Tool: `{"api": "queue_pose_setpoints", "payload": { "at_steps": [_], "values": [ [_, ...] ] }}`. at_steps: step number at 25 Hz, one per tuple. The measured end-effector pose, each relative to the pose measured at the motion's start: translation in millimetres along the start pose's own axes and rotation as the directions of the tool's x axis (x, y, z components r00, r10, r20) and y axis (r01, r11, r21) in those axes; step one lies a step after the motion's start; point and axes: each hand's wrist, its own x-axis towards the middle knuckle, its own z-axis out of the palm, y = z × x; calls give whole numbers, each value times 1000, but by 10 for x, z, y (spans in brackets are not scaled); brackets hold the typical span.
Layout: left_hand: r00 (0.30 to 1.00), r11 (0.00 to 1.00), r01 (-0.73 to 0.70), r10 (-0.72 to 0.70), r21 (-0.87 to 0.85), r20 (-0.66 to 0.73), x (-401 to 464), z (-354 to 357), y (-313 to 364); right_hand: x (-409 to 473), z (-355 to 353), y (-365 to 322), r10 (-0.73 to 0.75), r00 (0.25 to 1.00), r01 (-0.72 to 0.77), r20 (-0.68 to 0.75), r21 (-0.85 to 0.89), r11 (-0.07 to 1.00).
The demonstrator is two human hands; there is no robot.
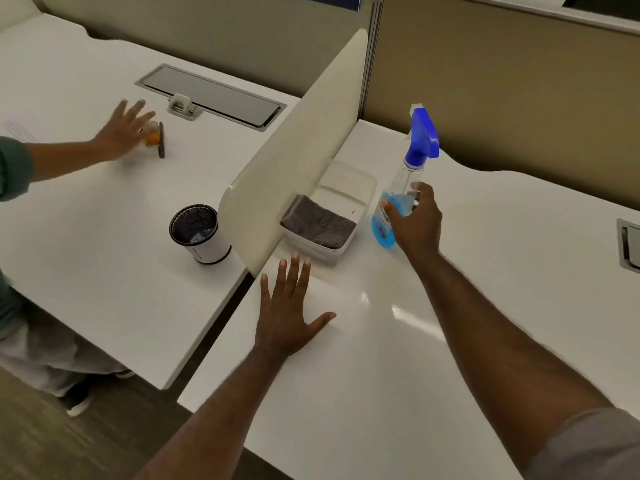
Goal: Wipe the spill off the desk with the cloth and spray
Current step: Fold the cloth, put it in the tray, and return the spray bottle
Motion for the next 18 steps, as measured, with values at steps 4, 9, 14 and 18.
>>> {"api": "queue_pose_setpoints", "payload": {
  "at_steps": [4,9,14,18],
  "values": [
    [997,1000,-10,10,3,-72,246,-148,18,26,-20,10,15,1000,-15,17,-5,1000],
    [999,998,-22,24,62,-34,383,-199,-16,60,-93,4,13,998,-12,57,-24,1000],
    [999,999,-10,12,43,-38,397,-170,-45,109,-369,-207,-63,996,62,-65,-20,998],
    [999,999,-15,16,32,-28,399,-141,-55,230,-568,-609,-216,956,237,-201,88,968]
  ]
}}
